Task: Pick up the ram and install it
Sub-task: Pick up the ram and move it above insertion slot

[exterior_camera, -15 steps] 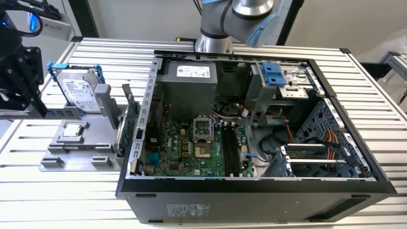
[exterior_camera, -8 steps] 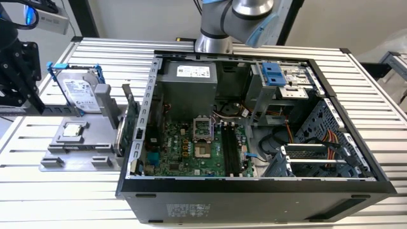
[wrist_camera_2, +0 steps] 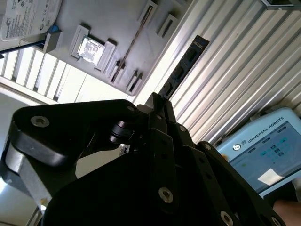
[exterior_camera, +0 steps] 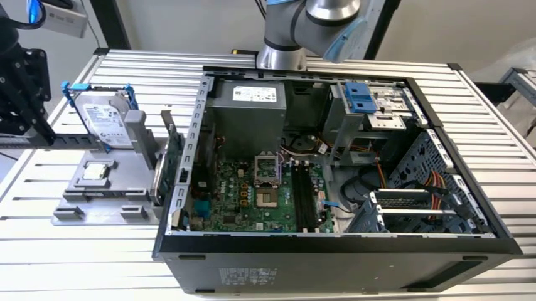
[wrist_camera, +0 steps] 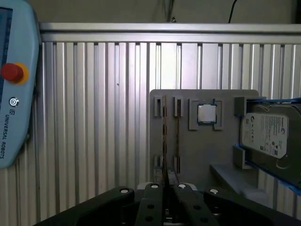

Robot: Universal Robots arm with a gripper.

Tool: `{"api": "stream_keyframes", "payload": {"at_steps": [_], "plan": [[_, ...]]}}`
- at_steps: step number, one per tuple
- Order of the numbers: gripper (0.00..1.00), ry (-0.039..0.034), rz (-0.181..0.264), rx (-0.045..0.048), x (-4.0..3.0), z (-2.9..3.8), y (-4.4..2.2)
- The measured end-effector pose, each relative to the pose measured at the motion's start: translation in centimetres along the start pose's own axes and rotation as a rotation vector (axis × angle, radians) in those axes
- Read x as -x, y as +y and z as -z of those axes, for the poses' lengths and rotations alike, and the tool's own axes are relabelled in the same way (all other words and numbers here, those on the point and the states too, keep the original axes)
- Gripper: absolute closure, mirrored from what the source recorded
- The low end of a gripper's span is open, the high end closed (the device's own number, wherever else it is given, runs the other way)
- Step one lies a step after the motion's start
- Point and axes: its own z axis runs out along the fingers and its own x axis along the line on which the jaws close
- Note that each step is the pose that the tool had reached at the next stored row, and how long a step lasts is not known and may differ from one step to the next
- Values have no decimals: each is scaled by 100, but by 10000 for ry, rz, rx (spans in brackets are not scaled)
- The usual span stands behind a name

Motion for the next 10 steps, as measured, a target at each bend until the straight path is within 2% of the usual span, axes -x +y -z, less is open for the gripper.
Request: {"api": "stream_keyframes", "payload": {"at_steps": [5, 10], "plan": [[100, 0, 0, 1, 0, 34, 0], [100, 0, 0, 0, 0, 35, 0]]}}
